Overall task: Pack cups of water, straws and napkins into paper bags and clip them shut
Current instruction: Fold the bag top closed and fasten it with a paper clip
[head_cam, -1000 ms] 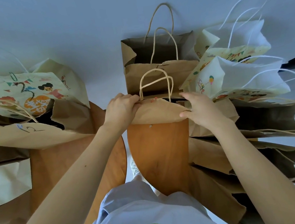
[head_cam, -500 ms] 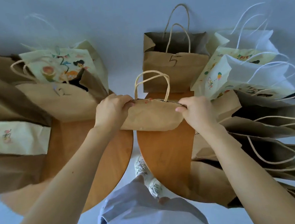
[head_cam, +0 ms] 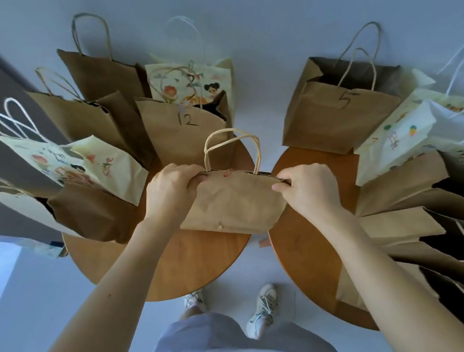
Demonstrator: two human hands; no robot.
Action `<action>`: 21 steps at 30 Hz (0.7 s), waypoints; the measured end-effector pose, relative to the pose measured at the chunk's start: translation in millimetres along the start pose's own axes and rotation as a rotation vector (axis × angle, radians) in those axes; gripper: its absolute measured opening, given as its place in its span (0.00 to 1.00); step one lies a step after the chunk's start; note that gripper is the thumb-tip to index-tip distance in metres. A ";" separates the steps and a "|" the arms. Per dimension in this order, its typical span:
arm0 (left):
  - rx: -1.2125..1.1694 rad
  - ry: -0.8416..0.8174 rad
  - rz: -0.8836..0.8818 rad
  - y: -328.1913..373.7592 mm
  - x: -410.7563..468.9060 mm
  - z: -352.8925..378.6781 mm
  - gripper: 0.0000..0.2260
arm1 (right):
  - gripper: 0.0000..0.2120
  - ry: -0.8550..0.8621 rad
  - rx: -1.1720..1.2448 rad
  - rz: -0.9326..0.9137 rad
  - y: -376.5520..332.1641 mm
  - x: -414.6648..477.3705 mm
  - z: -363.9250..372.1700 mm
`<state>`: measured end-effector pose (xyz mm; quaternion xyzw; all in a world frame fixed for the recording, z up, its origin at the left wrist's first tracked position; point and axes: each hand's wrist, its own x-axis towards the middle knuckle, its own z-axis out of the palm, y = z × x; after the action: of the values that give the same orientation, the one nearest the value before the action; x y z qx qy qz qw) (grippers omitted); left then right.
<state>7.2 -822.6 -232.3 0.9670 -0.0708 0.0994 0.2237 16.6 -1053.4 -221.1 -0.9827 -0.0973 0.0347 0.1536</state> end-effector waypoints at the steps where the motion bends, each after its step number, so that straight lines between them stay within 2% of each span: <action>1: -0.002 -0.004 0.000 -9.3 2.3 -3.6 0.04 | 0.10 0.002 -0.004 0.002 -8.6 4.0 6.2; 10: -0.065 -0.213 0.007 -105.1 44.5 -13.8 0.07 | 0.09 0.076 0.015 0.177 -78.3 47.5 57.3; 16: -0.071 -0.291 -0.083 -141.3 59.7 -15.2 0.08 | 0.09 0.027 -0.001 0.226 -105.5 74.9 77.0; 21: -0.061 -0.368 -0.157 -156.4 58.1 -11.8 0.09 | 0.06 0.089 0.047 0.242 -117.2 80.3 100.1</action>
<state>90.0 -683.5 -274.4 0.9641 -0.0379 -0.0990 0.2433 64.3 -898.2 -283.2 -0.9839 0.0296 0.0116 0.1757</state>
